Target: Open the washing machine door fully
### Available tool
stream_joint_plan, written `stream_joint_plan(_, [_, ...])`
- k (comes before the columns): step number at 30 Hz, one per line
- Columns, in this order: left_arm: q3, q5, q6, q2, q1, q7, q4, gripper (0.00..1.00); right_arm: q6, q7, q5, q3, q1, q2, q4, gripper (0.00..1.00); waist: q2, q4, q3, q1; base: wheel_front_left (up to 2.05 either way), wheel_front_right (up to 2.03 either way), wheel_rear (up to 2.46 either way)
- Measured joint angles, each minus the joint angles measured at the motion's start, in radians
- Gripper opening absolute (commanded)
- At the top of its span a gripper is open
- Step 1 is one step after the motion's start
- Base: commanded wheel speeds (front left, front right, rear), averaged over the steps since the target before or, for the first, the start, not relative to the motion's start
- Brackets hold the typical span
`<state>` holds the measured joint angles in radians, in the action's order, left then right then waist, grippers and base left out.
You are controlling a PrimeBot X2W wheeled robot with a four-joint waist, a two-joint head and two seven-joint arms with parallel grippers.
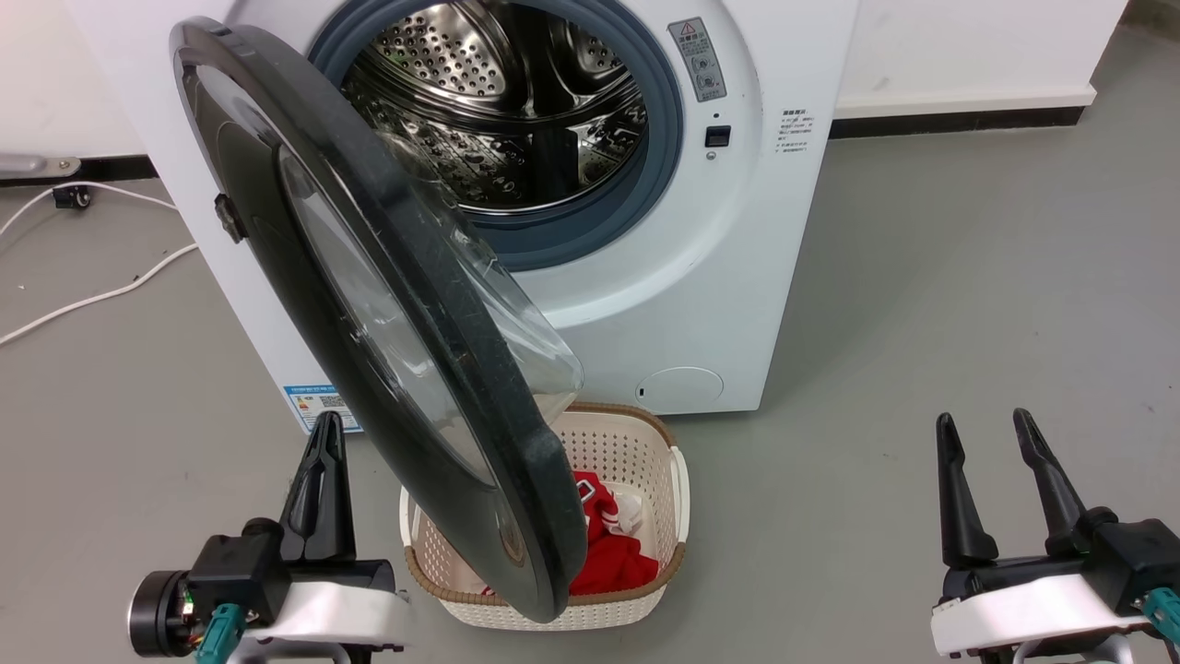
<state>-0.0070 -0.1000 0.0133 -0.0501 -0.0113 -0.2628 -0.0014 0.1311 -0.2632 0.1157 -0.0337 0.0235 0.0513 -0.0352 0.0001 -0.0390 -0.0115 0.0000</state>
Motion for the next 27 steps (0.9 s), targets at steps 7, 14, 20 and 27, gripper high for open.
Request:
stream_joint_plan(7, [0.018, -0.001, 0.001, 0.000, 0.033, 0.000, -0.150, 0.00, 0.000, 0.000, 0.015, 0.004, 0.000, 0.000, -0.002, 1.00, 0.0000, 0.003, 0.003, 0.0000, 0.00, 0.00, 0.00])
stream_joint_plan(14, [0.017, 0.038, -0.004, 0.000, 0.096, 0.000, -0.443, 0.00, 0.000, 0.000, 0.018, 0.007, 0.000, 0.000, -0.005, 1.00, 0.0000, 0.006, 0.004, 0.0000, 0.00, 0.00, 0.00])
stream_joint_plan(20, [-0.081, 0.102, 0.046, -0.007, 0.144, 0.000, -0.631, 0.00, 0.000, 0.000, 0.026, 0.011, -0.001, 0.000, -0.008, 1.00, 0.0000, 0.003, 0.004, 0.0000, 0.00, 0.00, 0.00])
stream_joint_plan(27, [-0.365, 0.104, 0.100, -0.022, 0.092, 0.000, -0.575, 0.00, 0.000, 0.000, 0.035, 0.019, -0.002, 0.000, -0.022, 1.00, 0.0000, 0.000, -0.002, 0.0000, 0.00, 0.00, 0.00])
